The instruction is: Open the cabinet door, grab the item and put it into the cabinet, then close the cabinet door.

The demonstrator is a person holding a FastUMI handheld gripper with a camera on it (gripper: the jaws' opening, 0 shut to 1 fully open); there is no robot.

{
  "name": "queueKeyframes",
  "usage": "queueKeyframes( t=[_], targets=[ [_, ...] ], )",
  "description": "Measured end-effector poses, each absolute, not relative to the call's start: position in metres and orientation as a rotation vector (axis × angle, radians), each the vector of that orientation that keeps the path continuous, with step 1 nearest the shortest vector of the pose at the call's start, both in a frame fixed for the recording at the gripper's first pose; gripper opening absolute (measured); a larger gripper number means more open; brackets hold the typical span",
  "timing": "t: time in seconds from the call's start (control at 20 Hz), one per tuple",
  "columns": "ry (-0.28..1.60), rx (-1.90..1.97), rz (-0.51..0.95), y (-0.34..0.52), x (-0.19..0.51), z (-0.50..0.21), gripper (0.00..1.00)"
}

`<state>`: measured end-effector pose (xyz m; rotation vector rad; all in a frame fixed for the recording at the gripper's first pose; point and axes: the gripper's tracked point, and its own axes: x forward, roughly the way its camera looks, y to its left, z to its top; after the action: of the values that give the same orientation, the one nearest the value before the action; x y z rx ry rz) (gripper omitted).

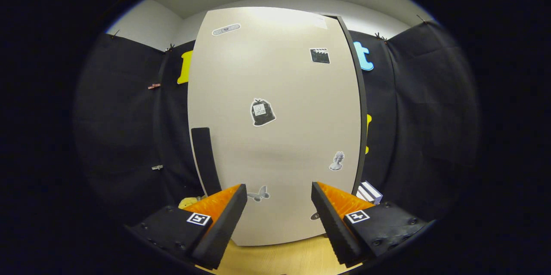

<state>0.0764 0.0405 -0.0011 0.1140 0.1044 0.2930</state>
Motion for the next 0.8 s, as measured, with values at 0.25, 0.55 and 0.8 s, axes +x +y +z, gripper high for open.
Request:
queueKeyframes(
  t=[0.25,0.55,0.8],
  targets=[
    [0.077,0.117,0.313,0.019,0.076,0.009,0.97],
    [0.053,0.101,0.352,0.0,0.068,0.007,0.97],
    [0.061,0.119,0.351,0.002,0.066,0.011,0.97]
  ],
)
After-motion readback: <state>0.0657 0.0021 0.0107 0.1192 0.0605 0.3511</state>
